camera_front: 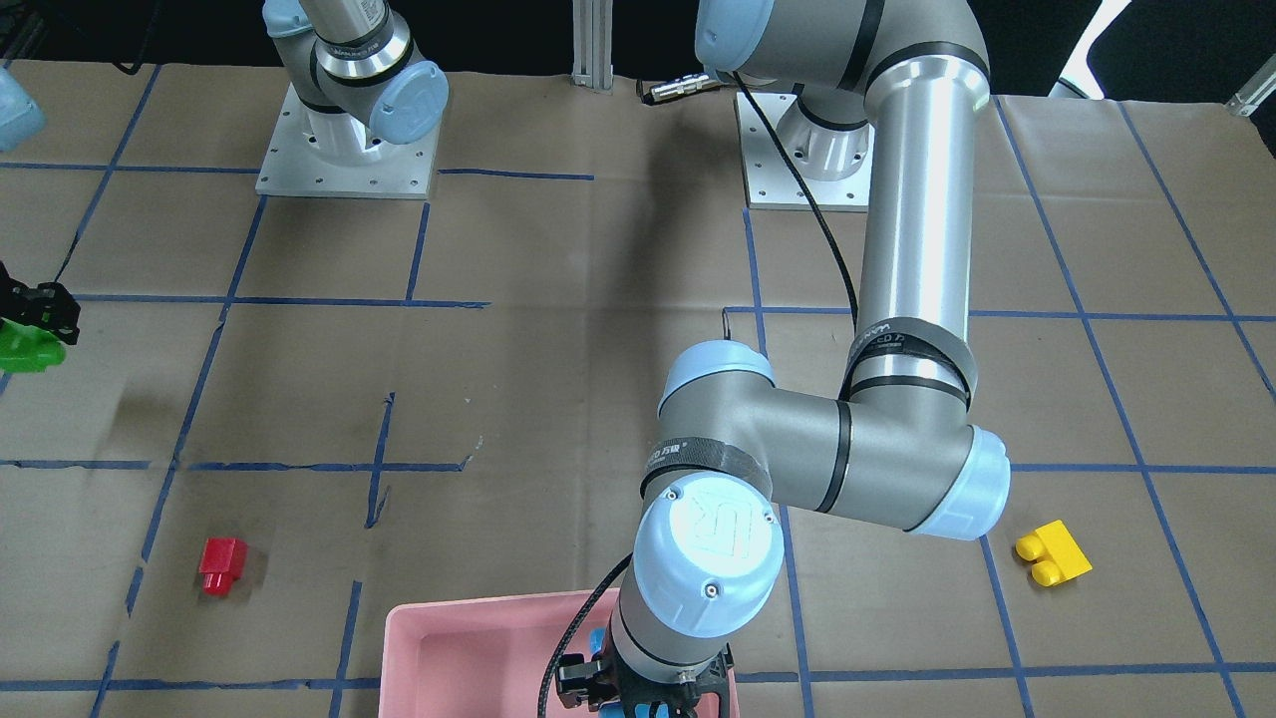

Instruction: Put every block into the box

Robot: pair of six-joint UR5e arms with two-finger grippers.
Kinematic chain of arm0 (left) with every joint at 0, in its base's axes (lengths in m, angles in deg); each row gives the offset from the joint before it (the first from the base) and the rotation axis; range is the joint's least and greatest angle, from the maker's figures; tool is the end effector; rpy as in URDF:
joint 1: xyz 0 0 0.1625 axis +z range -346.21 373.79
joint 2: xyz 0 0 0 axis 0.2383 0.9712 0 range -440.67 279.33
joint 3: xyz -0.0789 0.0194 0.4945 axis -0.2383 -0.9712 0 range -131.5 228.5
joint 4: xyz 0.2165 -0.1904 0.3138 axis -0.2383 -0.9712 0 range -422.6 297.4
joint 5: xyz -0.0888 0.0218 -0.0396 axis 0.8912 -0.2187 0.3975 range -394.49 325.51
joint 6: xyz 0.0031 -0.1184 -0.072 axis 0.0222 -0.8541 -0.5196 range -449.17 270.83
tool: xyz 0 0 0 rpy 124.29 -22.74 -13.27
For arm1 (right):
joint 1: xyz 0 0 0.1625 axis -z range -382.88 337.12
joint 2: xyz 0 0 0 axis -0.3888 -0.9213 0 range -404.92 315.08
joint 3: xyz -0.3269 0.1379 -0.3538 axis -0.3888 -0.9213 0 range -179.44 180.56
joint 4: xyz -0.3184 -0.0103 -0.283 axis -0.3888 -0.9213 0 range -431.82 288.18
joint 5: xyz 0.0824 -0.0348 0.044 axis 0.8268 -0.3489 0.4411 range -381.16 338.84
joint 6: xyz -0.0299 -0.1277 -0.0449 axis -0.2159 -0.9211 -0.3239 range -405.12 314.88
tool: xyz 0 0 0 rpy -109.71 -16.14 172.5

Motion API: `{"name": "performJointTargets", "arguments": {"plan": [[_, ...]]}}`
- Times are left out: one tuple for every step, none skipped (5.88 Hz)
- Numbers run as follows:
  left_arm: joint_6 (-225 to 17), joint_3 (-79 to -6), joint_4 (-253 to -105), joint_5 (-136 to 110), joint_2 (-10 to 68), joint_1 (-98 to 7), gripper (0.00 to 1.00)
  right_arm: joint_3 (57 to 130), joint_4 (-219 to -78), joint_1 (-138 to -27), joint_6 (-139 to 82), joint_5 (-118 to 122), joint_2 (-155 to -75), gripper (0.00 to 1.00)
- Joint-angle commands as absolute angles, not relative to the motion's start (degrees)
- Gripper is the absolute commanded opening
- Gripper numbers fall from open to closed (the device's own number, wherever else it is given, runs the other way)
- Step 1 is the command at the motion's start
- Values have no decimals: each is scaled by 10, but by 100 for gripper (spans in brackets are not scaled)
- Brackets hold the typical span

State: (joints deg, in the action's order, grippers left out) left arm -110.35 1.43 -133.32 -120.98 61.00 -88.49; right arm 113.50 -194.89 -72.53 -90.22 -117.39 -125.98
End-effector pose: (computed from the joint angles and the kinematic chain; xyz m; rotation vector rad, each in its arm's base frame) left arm -0.3333 -0.8653 0.2940 0.2260 -3.0122 0.2400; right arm -0.2491 -0.4760 0.3080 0.1245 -3.0438 -0.0893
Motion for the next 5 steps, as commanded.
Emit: {"name": "performJointTargets", "arguments": {"plan": [[-1103,16,-1313,-1211,619,-880,38,1096,-1954,-772,-912,-1168,-1274,4],[-1103,16,-1299,-1212,616,-879,95,1084,-1957,-801,-906,-1166,-1272,4],[-1104,16,-1291,-1210,608,-878,99,1079,-1957,-824,-903,-1133,-1274,4],[-1099,17,-1298,-1211,585,-871,100,1063,-1950,-833,-878,-1092,-1274,4],[-1057,13,-1345,-1206,539,-834,100,1032,-1944,-876,-834,-1063,-1276,4]]}}
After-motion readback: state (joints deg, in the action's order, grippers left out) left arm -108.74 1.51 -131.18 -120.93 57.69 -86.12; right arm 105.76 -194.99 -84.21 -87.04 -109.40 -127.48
